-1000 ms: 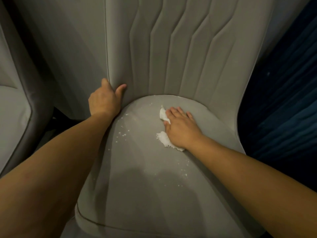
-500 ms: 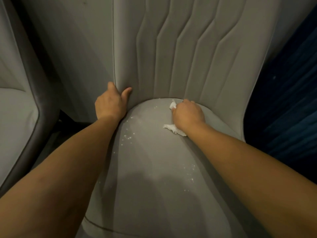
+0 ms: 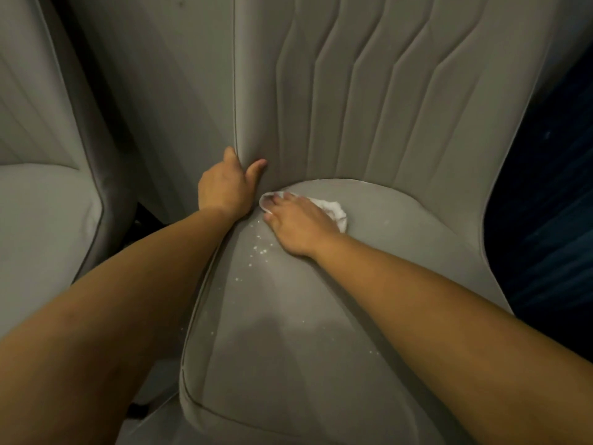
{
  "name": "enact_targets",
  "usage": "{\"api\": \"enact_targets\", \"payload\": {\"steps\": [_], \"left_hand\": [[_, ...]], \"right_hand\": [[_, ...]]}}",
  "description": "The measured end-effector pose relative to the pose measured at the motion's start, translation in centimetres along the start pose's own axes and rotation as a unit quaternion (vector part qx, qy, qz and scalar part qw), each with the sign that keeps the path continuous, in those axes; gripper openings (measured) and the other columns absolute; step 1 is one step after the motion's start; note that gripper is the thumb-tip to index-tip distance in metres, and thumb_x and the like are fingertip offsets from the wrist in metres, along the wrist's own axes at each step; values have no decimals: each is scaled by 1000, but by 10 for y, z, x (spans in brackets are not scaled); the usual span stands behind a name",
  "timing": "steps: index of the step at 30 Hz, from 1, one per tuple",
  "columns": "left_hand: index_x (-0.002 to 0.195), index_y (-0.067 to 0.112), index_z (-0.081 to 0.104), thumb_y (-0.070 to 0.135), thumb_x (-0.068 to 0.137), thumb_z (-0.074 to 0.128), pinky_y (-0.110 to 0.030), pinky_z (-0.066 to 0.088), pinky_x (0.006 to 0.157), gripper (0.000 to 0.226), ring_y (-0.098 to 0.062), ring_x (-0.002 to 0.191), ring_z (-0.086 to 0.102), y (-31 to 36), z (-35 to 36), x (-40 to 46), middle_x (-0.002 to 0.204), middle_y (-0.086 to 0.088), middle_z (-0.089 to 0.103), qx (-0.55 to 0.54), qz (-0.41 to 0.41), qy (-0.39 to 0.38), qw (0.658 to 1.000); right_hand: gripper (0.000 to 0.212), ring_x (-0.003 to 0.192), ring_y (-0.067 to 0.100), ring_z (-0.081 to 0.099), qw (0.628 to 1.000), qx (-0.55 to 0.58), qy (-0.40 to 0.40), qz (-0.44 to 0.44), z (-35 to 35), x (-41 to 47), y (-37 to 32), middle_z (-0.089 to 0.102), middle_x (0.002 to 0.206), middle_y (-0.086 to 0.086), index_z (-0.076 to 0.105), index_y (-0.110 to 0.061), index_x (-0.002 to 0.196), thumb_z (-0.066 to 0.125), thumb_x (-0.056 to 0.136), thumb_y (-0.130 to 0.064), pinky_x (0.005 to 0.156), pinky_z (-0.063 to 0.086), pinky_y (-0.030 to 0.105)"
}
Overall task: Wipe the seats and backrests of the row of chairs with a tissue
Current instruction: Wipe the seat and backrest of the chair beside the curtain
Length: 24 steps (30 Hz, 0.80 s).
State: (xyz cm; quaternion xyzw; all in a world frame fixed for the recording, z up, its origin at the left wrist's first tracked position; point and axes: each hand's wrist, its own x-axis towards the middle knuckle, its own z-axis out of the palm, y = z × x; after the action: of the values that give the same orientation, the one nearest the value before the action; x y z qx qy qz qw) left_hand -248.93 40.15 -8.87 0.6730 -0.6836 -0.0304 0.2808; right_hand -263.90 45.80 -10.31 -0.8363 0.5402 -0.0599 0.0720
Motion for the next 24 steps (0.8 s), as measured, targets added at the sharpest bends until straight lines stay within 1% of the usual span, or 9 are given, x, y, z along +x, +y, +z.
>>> {"api": "enact_targets", "payload": {"steps": [2,4,6,8,9,11,14,18,24], "left_hand": [[118,6,47,65,94,38,-48,50,78,64,-44,97,61,-1,0,0,105,-23,65,-2,-4,-4,1000],[120,6,46,65,94,38,-48,48,78,65,-45,97,60,-1,0,0,105,-24,65,0,-8,-5,1000],[117,6,46,65,94,37,-49,48,76,64,-46,96,60,-1,-1,0,105,-25,65,4,-4,-6,1000],[115,6,46,65,94,37,-49,47,75,63,-47,96,59,-2,-2,0,106,-26,64,5,4,-10,1000],[114,6,45,65,94,37,-49,46,76,62,-47,96,59,-2,-3,0,106,-26,64,5,8,-12,1000],[115,6,45,65,95,36,-49,46,76,63,-47,96,59,-3,-4,0,106,-26,64,7,16,-14,1000],[118,4,45,64,95,36,-47,43,74,65,-48,96,58,-3,-3,1,106,-27,64,20,18,-14,1000],[113,5,45,64,95,36,-48,44,77,62,-48,96,58,-4,-5,-1,104,-27,64,17,31,-11,999],[114,5,46,63,96,36,-47,44,76,62,-47,96,59,-8,-9,0,103,-26,65,27,48,-18,998]], "right_hand": [[45,140,26,39,998,54,-31,-26,-3,-10,-9,45,153,4,47,-21,146,30,108,-35,114,28,38],[51,137,27,44,989,111,-61,-71,-8,-26,-26,47,152,3,52,-24,143,25,104,-43,114,33,42],[55,135,29,46,977,98,-95,-166,-6,-44,-44,49,150,7,54,-22,142,23,103,-45,113,34,45],[49,147,27,31,961,72,-137,-229,-6,-65,-54,37,159,5,47,-19,149,30,107,-38,122,18,38],[49,151,24,20,955,63,-151,-246,-8,-75,-58,29,163,1,40,-22,153,31,108,-39,122,9,36],[58,154,19,5,953,33,-152,-260,-7,-90,-60,15,167,-6,25,-30,158,28,105,-53,123,-1,38],[71,154,14,-9,967,6,-155,-204,-1,-86,-58,-1,167,-16,6,-42,158,23,96,-73,121,-13,47],[75,153,14,-16,984,17,-156,-83,-3,-50,-55,-9,166,-17,-2,-46,157,19,93,-78,120,-11,57],[82,153,17,-17,983,12,-163,-83,-1,-44,-60,-13,167,-13,-6,-40,158,18,91,-81,122,-7,54]]}}
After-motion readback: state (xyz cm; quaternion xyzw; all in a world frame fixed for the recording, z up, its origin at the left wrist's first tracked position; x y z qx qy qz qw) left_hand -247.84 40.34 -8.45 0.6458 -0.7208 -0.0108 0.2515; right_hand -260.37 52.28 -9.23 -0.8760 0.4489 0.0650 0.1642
